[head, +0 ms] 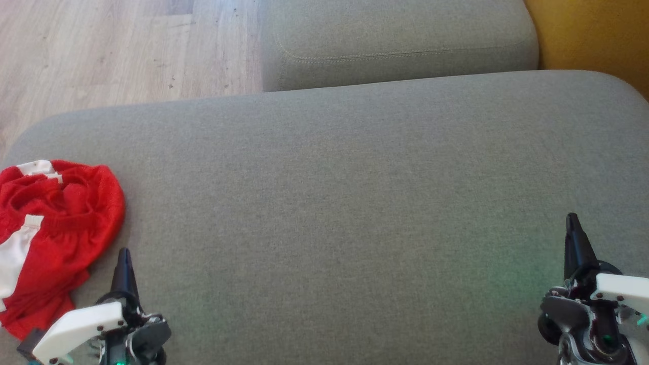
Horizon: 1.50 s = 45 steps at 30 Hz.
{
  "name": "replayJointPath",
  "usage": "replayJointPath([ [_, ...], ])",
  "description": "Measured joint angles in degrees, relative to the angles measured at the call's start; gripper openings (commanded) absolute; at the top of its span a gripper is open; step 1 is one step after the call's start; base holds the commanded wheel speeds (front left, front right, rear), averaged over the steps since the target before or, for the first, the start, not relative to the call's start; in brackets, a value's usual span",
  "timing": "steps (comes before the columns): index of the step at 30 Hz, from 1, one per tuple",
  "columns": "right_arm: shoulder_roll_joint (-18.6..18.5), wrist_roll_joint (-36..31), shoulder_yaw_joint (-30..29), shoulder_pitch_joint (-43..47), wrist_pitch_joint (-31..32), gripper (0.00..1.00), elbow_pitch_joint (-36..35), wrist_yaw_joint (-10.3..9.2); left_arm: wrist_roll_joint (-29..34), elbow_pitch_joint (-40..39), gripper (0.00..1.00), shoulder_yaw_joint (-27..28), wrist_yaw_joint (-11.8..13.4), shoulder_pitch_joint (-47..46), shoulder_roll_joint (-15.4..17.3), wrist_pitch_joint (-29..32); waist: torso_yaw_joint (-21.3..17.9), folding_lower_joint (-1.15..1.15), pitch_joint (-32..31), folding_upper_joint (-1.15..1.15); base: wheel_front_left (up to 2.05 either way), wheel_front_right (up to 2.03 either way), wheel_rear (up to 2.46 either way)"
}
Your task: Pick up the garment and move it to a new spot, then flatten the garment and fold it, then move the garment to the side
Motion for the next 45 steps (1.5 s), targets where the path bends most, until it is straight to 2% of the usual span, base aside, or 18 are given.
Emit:
replayJointPath([
  [34,0.0,0.0,0.0,0.0,0.0,0.0,0.0,0.0,0.0,0.01,0.0,0.0,0.0,0.0,0.0,0.0,0.0,0.0,0.0,0.0,0.0,0.0,0.0],
  [35,0.01,-0.01,0.04,0.16,-0.01,1.0,0.64,0.0,-0.02,0.67,1.0,-0.19,0.03,0.15,0.0,-0.03,0.0,0.0,0.0,0.0,0.0,0.0,0.0],
  [37,0.11,-0.01,0.1,1.29,-0.02,1.0,2.48,0.0,-0.02,2.44,1.0,-0.42,0.04,1.12,-0.09,-0.03,0.0,0.0,0.0,0.0,0.0,0.0,0.0],
  [38,0.12,-0.01,0.12,2.07,-0.02,0.0,3.46,0.0,-0.02,3.33,0.0,-0.46,0.04,1.85,-0.18,-0.03,0.0,0.0,0.0,0.0,0.0,0.0,0.0],
  [39,0.12,-0.01,0.14,2.93,-0.02,1.0,4.33,0.0,-0.02,4.17,1.0,-0.49,0.04,2.7,-0.22,-0.03,-0.01,0.0,0.01,0.0,0.0,0.0,0.0],
  [45,0.14,-0.22,1.64,3.89,-0.67,1.0,4.63,0.0,0.08,4.49,1.0,-0.99,0.04,4.21,-0.33,-0.69,-0.05,0.0,-0.17,0.0,0.0,0.0,0.0],
])
